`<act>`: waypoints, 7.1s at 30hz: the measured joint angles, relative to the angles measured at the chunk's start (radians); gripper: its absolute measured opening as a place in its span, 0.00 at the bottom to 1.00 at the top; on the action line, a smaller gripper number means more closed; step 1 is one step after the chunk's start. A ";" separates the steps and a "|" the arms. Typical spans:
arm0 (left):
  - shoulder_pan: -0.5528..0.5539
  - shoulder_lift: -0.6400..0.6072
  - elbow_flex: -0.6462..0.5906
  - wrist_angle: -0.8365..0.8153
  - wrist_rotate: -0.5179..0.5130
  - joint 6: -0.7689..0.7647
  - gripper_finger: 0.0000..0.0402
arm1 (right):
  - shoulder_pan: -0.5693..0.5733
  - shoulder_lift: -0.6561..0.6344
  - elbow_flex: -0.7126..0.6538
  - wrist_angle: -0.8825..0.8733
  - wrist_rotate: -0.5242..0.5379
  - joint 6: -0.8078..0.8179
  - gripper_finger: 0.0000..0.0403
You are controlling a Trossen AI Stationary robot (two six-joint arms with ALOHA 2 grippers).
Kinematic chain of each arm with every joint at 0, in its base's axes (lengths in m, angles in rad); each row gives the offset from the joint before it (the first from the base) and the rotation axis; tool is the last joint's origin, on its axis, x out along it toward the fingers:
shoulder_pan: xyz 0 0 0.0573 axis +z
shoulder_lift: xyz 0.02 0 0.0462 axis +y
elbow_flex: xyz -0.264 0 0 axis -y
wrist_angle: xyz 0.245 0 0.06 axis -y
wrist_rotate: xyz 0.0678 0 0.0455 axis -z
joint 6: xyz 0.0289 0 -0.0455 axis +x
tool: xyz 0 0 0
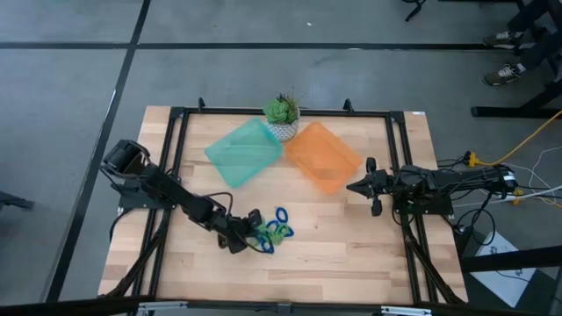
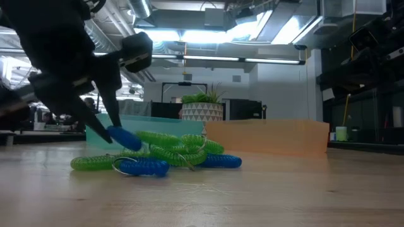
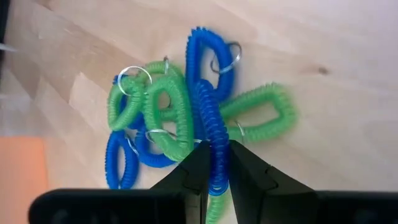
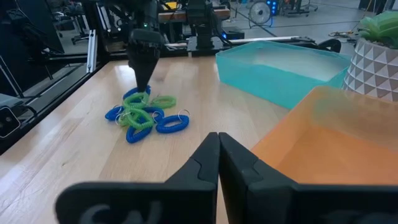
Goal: Sort spring keychains
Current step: Put the blue spring keychain into the green bin, then put the green spring keychain into the orange bin
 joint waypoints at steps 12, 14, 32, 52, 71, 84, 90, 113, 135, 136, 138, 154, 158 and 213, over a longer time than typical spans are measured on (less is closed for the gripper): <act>0.029 -0.108 0.000 -0.083 0.110 -0.224 0.11 | 0.000 0.000 0.000 0.000 0.000 0.000 0.02; 0.037 -0.121 0.000 -0.096 0.120 -0.265 0.11 | 0.000 0.000 0.000 0.000 0.000 0.000 0.02; 0.114 -0.184 0.000 -0.111 0.334 -0.680 0.10 | 0.000 0.000 0.000 0.000 0.000 0.000 0.02; 0.115 -0.184 0.000 0.355 0.202 -0.784 0.11 | 0.000 0.000 0.000 0.000 0.000 0.000 0.02; 0.276 -0.184 0.000 0.441 -0.091 -0.731 0.11 | 0.000 0.000 0.000 0.000 0.000 0.000 0.02; 0.458 -0.184 0.000 0.436 -0.203 -0.704 0.12 | 0.000 0.000 0.000 0.000 0.000 0.000 0.02; 0.542 -0.184 0.000 0.435 -0.226 -0.697 0.12 | 0.000 0.000 0.000 0.000 0.000 0.000 0.02; 0.748 -0.188 0.000 0.043 -0.207 -0.744 0.12 | 0.000 0.000 0.000 0.000 0.000 0.000 0.02; 0.747 -0.189 0.000 -0.428 -0.117 -0.740 0.12 | 0.000 0.000 0.000 0.000 0.000 0.000 0.02; 0.747 -0.189 0.000 -0.445 -0.113 -0.740 0.12 | 0.000 0.000 0.000 0.000 0.000 0.000 0.02; 0.747 -0.189 0.000 -0.480 -0.109 -0.740 0.12 | 0.000 0.000 0.000 0.000 0.000 0.000 0.02; 0.747 -0.190 0.000 -0.538 -0.118 -0.740 0.17 | 0.000 0.000 0.000 0.000 0.000 0.000 0.02; 0.747 -0.190 0.000 -0.538 -0.118 -0.740 0.22 | 0.000 0.000 0.000 0.000 0.000 0.000 0.02; 0.412 -0.190 0.254 -0.362 0.672 -0.522 0.25 | 0.000 0.000 0.000 0.000 0.000 0.000 0.02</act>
